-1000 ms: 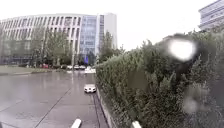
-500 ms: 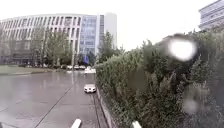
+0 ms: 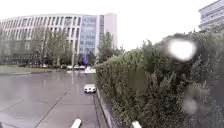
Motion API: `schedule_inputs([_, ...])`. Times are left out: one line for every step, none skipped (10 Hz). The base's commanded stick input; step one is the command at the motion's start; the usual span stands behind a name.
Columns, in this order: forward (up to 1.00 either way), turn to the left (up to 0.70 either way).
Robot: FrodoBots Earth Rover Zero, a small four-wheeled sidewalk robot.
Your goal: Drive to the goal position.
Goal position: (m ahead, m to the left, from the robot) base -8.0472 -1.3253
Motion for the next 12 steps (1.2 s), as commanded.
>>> schedule_inputs([0.04, 0.00])
schedule_inputs([0.04, 0.00])
schedule_inputs([0.04, 0.00])
schedule_inputs([0.04, 0.00])
schedule_inputs([0.04, 0.00])
schedule_inputs([0.04, 0.00])
schedule_inputs([0.04, 0.00])
schedule_inputs([0.04, 0.00])
schedule_inputs([0.04, 0.00])
schedule_inputs([0.04, 0.00])
schedule_inputs([0.04, 0.00])
schedule_inputs([0.04, 0.00])
